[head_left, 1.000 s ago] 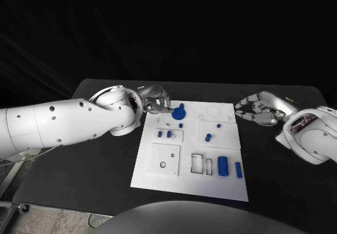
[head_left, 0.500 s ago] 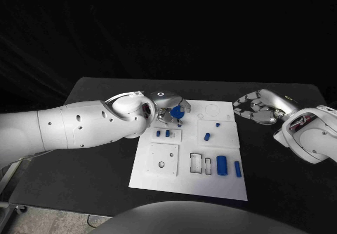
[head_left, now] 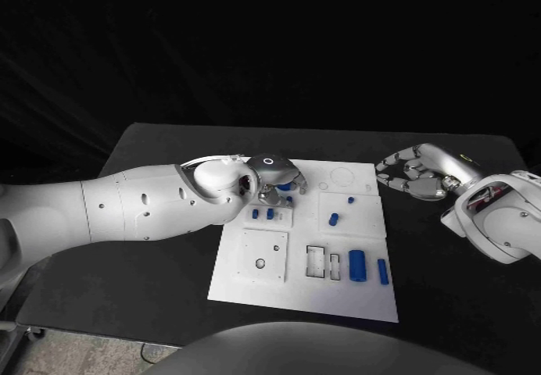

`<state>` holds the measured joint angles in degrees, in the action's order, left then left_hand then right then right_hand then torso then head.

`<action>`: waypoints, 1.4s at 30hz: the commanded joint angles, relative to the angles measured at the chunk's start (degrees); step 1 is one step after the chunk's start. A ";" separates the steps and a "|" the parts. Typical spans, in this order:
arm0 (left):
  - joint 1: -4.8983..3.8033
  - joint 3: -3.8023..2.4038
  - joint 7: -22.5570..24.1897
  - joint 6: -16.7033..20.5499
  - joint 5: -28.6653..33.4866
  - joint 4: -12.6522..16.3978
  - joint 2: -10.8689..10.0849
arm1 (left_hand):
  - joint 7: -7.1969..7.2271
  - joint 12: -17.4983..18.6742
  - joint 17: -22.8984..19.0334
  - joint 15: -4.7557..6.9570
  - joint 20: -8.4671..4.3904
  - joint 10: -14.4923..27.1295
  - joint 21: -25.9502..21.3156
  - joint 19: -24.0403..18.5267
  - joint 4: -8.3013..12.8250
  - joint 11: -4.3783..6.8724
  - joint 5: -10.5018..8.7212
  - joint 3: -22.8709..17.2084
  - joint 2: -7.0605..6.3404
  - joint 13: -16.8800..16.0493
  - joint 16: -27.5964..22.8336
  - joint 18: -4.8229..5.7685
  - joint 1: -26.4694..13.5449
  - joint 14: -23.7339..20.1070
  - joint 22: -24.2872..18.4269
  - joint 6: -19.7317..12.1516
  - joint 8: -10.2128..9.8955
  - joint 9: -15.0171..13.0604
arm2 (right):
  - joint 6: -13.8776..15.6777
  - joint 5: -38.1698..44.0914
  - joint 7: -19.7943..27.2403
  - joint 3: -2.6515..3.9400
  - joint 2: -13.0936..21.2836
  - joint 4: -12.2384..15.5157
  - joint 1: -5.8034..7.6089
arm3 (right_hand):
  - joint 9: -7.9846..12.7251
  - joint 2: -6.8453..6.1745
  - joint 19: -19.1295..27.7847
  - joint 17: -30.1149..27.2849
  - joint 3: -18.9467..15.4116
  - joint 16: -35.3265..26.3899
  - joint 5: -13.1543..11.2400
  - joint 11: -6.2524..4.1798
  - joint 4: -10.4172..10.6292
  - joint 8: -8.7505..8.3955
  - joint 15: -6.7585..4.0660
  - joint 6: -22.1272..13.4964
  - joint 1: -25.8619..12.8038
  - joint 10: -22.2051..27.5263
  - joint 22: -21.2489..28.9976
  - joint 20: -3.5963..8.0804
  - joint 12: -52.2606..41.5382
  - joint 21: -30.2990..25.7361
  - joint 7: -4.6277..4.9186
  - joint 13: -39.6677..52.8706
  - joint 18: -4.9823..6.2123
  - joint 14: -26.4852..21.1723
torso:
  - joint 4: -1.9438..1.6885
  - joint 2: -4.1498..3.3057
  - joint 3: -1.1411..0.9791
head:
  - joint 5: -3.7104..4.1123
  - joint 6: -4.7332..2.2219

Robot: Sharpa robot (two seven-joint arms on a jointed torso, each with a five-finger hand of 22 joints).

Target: Assemble the parts on the task board

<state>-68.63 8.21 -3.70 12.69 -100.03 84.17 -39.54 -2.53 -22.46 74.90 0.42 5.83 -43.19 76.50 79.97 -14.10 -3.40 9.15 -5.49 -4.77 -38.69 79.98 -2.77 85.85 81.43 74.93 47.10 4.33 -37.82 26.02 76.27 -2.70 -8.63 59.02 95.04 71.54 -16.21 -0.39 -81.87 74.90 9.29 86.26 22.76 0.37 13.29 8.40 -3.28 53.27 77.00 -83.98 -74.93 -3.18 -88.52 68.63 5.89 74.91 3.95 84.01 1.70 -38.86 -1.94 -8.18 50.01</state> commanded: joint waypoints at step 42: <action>1.30 -0.49 -3.01 -1.21 0.53 -2.56 1.60 | -0.41 2.21 0.24 0.23 -0.21 -2.84 0.26 0.55 0.98 -0.42 6.76 -6.01 -0.64 5.01 0.16 -0.50 0.20 -0.48 10.72 2.29 -0.74 5.77 | -2.82 -0.13 -0.80 0.01 0.37 -0.18 -0.18 | 0.15 -0.29 0.38 11.79 0.47 -0.60 0.60 0.39 0.18 -0.28 0.31 0.24 -0.09 -3.22 -7.91 -0.07 1.11 -0.92 0.07 12.68 0.78 4.85 | 0.05 0.04 0.01 | 0.15 -0.01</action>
<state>-67.35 7.77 -5.90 11.72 -100.67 81.61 -38.00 -2.77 -20.61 74.93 0.82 5.42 -46.05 76.78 80.38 -13.09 -3.60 15.81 -11.11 -4.94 -33.77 80.10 -2.75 85.98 81.02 74.91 49.74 3.96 -32.08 24.02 76.09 -3.09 -8.63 59.37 94.90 71.40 -16.11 -0.39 -81.86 74.93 9.44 86.03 22.98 0.37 13.45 8.40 -3.29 53.27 77.00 -83.99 -74.91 -3.18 -87.76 68.00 5.89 74.91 3.95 84.01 1.77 -38.85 -1.90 -8.06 50.01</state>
